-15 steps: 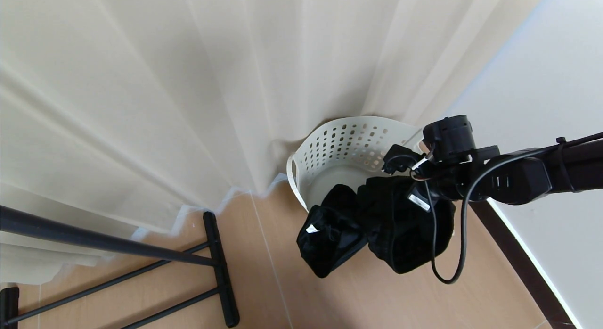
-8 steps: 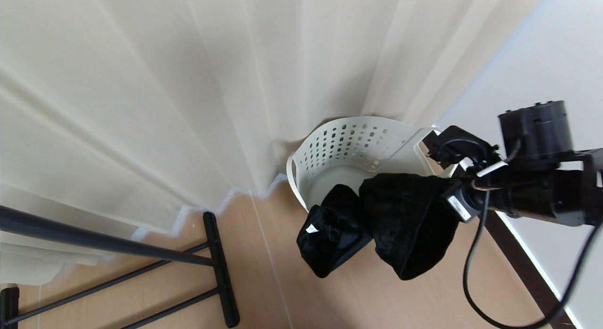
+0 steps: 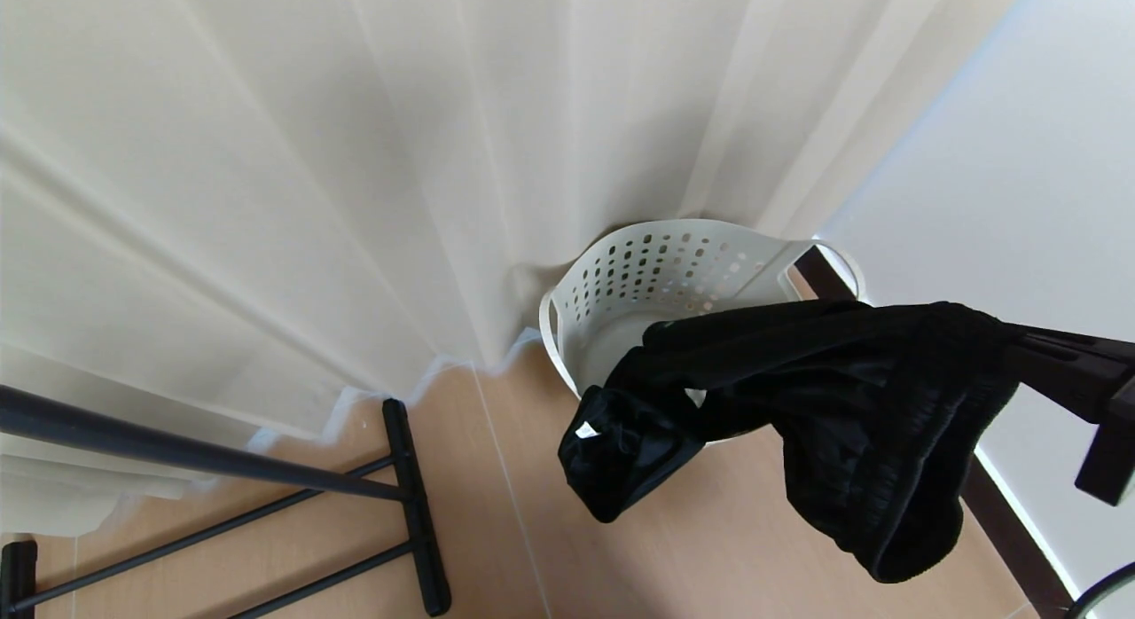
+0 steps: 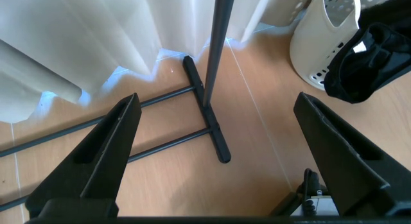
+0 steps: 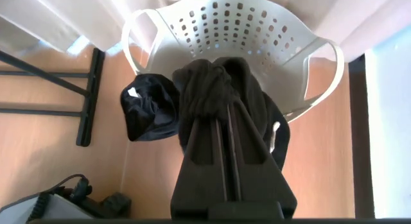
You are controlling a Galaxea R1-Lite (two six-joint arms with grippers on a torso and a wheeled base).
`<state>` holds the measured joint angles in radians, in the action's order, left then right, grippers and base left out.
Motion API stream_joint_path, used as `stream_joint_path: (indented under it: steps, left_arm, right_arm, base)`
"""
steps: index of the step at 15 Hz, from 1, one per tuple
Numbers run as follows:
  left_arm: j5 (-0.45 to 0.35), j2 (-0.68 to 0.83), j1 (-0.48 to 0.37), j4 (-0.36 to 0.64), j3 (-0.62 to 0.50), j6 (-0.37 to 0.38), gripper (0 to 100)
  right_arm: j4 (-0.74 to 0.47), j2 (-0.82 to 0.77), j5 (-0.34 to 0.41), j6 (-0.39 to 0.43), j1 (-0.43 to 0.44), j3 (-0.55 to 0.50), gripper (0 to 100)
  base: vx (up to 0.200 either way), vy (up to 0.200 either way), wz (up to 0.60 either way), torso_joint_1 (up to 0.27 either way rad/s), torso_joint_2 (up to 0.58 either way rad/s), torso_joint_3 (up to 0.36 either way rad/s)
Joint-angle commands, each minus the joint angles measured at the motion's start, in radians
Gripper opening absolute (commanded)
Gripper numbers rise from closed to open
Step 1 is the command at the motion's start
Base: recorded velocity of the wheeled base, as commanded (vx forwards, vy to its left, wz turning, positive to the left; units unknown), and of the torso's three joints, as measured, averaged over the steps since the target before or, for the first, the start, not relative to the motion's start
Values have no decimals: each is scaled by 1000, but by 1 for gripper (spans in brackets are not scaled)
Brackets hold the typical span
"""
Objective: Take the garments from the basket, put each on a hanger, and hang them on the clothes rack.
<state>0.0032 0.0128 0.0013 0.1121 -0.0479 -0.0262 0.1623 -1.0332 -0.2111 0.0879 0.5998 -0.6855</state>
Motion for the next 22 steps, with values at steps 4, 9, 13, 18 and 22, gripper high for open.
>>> stream_joint_path:
  steps: [4, 9, 13, 18, 22]
  left_arm:
    - [1, 0, 0, 0, 0, -1, 100]
    - [0, 0, 0, 0, 0, 2, 100]
    - [0, 0, 0, 0, 0, 2, 100]
    - [-2, 0, 0, 0, 0, 0, 100]
    - [-2, 0, 0, 0, 0, 0, 100]
  right_arm:
    - [3, 61, -2, 0, 3, 23, 0]
    - [3, 59, -4, -2, -2, 24, 0]
    - [5, 59, -4, -4, -3, 23, 0]
    - [5, 44, 1, -5, -32, 23, 0]
    - [6, 25, 1, -8, -54, 23, 0]
  base:
    - [0, 0, 0, 0, 0, 0]
    - [0, 0, 0, 0, 0, 10]
    - [0, 0, 0, 2, 4, 161]
    - [0, 0, 0, 0, 2, 197]
    - [0, 0, 0, -1, 2, 200]
